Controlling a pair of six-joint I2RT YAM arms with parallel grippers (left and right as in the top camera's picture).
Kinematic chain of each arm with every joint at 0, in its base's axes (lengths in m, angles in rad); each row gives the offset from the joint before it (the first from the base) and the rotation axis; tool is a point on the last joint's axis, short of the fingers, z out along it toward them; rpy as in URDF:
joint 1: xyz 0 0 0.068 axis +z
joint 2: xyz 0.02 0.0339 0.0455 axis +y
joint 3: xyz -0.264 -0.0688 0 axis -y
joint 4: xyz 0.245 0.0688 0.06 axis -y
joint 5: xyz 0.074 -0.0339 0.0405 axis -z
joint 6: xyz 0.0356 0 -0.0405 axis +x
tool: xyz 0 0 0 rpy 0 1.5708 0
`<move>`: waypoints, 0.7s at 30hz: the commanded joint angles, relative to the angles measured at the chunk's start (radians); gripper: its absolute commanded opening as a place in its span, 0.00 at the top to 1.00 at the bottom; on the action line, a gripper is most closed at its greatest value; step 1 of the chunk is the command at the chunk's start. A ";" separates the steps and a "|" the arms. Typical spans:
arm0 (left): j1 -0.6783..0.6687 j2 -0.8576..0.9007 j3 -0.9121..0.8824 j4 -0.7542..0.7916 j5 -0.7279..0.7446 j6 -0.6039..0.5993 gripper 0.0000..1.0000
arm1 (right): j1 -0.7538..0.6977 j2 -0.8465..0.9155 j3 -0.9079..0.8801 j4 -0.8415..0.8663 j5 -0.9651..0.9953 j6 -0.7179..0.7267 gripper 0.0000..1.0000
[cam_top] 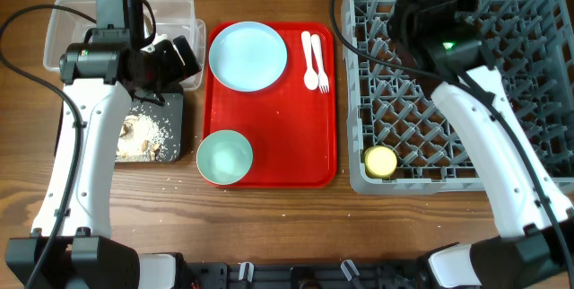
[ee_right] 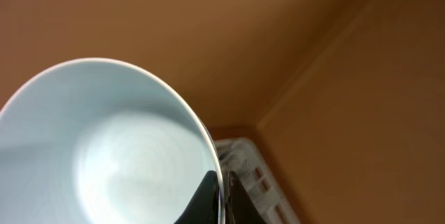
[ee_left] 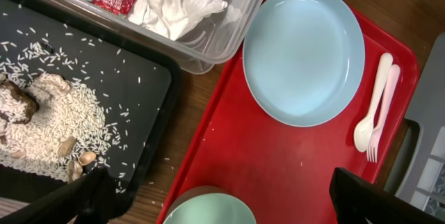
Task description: Sort waste into correct bins and load items into the dishwasher rack
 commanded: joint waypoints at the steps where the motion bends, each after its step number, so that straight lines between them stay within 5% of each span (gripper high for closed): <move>1: 0.005 -0.014 0.018 0.000 0.004 -0.002 0.00 | 0.000 0.092 0.002 0.097 0.027 -0.371 0.96; 7: 0.005 -0.014 0.018 0.000 0.004 -0.002 0.00 | 0.000 0.237 0.002 0.233 0.028 -0.594 0.96; 21: 0.005 -0.014 0.018 0.000 0.004 -0.002 0.00 | -0.029 0.475 0.002 0.340 0.038 -0.652 0.96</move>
